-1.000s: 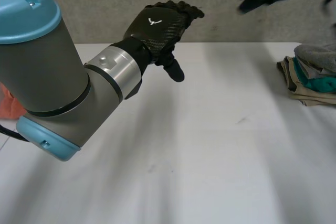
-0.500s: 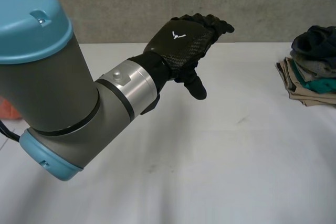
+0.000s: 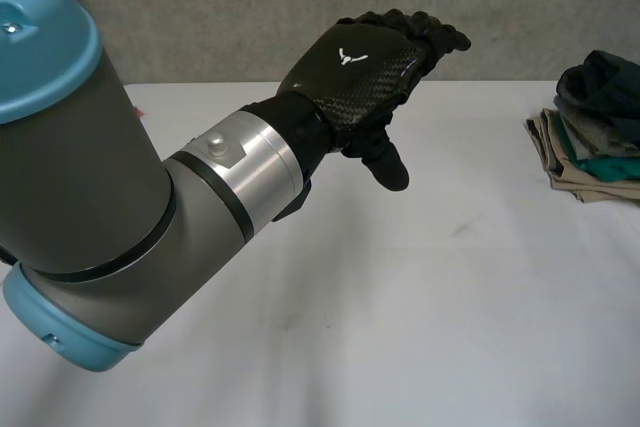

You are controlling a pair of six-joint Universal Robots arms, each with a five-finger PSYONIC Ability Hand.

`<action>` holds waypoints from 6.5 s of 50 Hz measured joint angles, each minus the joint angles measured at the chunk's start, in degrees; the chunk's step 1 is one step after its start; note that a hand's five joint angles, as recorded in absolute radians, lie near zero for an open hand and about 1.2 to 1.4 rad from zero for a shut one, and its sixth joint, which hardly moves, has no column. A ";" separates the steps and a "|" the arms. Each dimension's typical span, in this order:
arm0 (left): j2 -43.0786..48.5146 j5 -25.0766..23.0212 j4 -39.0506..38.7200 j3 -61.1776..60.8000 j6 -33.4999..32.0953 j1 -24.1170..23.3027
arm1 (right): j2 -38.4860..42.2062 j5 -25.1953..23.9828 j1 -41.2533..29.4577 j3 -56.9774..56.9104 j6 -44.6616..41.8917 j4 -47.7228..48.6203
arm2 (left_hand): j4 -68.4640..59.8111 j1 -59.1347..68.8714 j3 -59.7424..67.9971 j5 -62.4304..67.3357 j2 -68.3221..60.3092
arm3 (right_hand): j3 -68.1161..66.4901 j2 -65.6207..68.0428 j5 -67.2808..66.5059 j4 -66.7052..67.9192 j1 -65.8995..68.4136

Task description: Fold the laundry.

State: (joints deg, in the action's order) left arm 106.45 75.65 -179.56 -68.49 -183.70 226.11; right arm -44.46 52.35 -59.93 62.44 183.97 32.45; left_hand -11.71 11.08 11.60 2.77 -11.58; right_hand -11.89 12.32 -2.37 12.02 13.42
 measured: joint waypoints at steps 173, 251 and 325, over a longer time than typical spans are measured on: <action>-11.67 15.77 -22.97 -28.49 -33.13 13.87 | -36.02 30.84 -44.16 17.75 -45.40 -39.84 | -56.88 54.96 56.48 52.91 -56.94 | -56.00 54.89 -54.70 56.49 49.57; -19.70 7.40 -30.56 -26.09 -33.49 3.88 | 9.33 1.25 -54.17 -19.67 -38.86 -36.56 | -57.14 54.96 56.77 52.91 -57.07 | -14.97 14.56 -13.76 14.83 13.67; 4.23 7.87 -34.41 -18.23 -37.31 14.80 | -25.23 37.46 -50.15 27.18 -41.41 1.49 | -57.16 54.96 56.84 52.91 -57.13 | -56.32 55.09 -53.15 56.72 49.90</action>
State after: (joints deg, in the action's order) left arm 110.67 83.52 -213.97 -86.72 -221.01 240.91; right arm -69.69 89.82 -110.07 89.62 142.55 33.94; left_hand -68.88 66.03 68.44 55.69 -68.71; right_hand -68.20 67.41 -55.52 68.74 63.32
